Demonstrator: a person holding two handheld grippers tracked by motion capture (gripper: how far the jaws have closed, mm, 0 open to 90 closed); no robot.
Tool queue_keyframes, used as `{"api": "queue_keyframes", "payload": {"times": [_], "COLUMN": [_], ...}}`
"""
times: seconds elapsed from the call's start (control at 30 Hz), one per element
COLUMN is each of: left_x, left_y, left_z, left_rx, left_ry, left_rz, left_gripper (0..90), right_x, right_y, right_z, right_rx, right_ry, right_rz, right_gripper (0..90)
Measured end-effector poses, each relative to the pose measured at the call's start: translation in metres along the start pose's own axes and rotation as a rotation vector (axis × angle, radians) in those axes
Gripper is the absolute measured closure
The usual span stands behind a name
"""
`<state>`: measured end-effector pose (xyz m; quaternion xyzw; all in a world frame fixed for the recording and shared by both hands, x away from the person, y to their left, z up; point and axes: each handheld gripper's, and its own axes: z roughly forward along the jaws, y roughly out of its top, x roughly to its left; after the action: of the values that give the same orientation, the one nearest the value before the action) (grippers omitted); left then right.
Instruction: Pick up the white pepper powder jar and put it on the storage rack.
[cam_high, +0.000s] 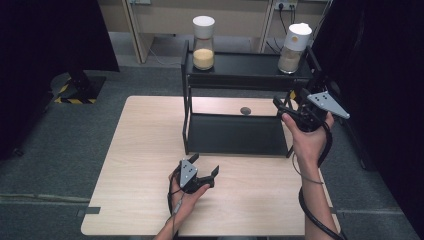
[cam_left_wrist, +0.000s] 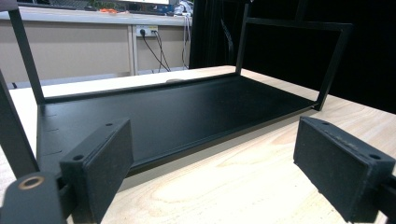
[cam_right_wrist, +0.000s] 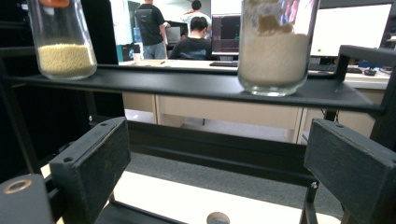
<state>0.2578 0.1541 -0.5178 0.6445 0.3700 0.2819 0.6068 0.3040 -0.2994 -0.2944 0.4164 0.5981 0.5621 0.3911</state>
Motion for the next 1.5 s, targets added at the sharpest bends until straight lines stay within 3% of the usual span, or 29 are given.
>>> {"api": "queue_keyframes", "payload": {"times": [0.43, 0.8, 1.5], "left_x": [-0.002, -0.002, -0.002], "left_y": [0.0, 0.001, 0.0], "left_z": [0.0, 0.001, 0.001], "left_rx": [0.002, 0.006, 0.002], "left_ry": [0.0, 0.007, 0.005], "left_rz": [0.016, 0.008, 0.011], "left_gripper": [11.5, 11.7, 11.6], "right_x": [0.002, 0.005, 0.007], "right_y": [-0.027, -0.047, -0.092], "right_z": [-0.006, -0.013, -0.023], "right_rx": [0.034, 0.04, 0.099], "right_ry": [0.011, 0.021, 0.04], "right_rz": [-0.002, -0.007, 0.002], "right_gripper": [7.3, 7.3, 7.1]}}
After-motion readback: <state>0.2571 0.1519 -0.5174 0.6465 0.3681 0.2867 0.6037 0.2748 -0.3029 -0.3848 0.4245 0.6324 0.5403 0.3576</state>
